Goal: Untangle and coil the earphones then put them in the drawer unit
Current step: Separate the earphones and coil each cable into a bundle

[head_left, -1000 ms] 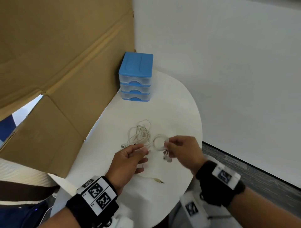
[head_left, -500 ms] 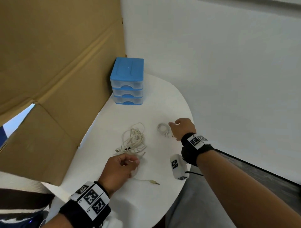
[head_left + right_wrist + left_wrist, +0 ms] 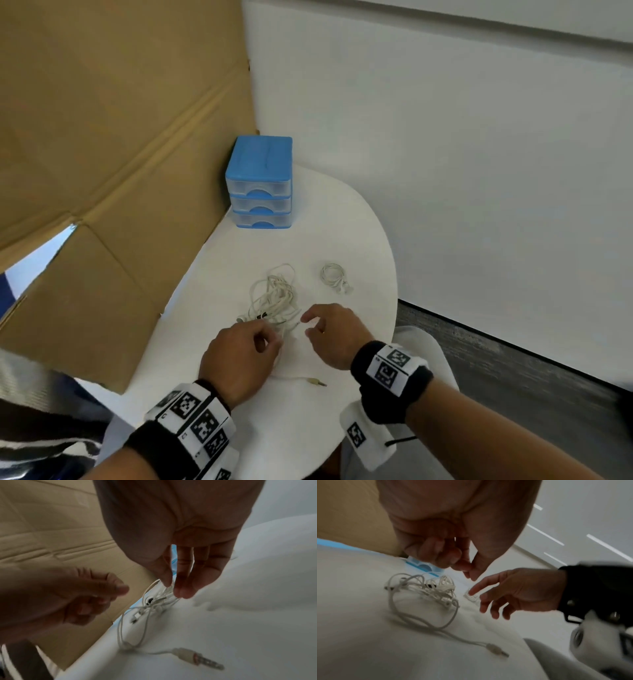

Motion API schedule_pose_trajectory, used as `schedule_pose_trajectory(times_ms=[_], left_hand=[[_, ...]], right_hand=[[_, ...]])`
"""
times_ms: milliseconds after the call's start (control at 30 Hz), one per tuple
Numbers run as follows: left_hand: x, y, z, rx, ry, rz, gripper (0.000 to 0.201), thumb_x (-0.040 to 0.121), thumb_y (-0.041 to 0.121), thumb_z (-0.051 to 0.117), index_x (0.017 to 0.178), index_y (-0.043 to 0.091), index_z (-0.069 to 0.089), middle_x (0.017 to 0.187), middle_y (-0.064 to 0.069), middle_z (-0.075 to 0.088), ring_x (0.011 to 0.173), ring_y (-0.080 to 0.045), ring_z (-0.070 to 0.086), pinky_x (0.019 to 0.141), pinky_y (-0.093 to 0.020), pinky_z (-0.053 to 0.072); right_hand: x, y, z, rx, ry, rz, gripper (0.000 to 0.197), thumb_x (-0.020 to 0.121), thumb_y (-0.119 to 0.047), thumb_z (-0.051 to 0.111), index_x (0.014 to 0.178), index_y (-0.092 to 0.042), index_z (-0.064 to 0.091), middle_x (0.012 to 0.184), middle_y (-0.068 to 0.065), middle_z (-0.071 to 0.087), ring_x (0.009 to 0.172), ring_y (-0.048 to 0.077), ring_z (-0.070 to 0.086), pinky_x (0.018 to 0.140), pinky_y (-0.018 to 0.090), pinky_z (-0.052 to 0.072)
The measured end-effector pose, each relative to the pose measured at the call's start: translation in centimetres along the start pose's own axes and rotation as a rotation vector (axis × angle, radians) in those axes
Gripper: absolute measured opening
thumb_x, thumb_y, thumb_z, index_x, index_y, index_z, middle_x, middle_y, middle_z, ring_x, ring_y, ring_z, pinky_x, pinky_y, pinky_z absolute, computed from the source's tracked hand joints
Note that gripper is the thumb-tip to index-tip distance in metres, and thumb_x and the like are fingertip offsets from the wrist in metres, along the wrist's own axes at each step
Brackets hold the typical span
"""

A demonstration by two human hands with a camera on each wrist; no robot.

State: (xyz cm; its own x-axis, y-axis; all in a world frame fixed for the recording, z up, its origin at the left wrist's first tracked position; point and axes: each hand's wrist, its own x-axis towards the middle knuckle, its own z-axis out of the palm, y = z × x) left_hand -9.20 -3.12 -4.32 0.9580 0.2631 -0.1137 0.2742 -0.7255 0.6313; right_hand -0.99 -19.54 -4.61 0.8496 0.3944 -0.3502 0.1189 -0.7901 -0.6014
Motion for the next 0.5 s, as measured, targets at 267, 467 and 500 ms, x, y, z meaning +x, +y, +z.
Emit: schedule_pose_trajectory(times_ms=[267,467,500], left_hand=[[-0.3,-1.1,1.0,-0.079,-0.228,-0.111,0.012,0.082,0.042,0.072,0.087,0.038,0.061,0.076,0.011,0.063,0.069,0.0,0.057,0.065,-0.016,0.041],[0.8,-0.6,0.4,-0.254,-0.074,-0.117,0.022,0.088,0.035,0.067,0.066,0.03,0.065,0.05,0.009,0.05,0.045,-0.005,0.043,0.053,-0.021,0.038],[1.1,-0.8,-0.1,-0.261,-0.042,-0.126,0.02,0.088,0.036,0.066,0.069,0.031,0.066,0.05,0.009,0.049,0.046,-0.007,0.044,0.052,-0.022,0.037]], right_hand=[[0.2,-2.5,1.8,-0.434,-0.078,-0.181,0.023,0.089,-0.021,0.056,0.108,-0.028,0.067,0.111,0.003,0.068,0.102,0.026,0.064,0.076,0.029,0.044],[-2.1,-1.7,-2.6,0.114,0.285,-0.25,0.011,0.09,-0.012,0.054,0.082,-0.017,0.06,0.086,0.002,0.066,0.08,0.022,0.061,0.072,0.036,0.049],[-2.7,-1.7,-4.4,0.292,0.37,-0.235,0.014,0.089,-0.006,0.054,0.079,-0.014,0.058,0.079,0.002,0.067,0.074,0.02,0.061,0.069,0.035,0.049]])
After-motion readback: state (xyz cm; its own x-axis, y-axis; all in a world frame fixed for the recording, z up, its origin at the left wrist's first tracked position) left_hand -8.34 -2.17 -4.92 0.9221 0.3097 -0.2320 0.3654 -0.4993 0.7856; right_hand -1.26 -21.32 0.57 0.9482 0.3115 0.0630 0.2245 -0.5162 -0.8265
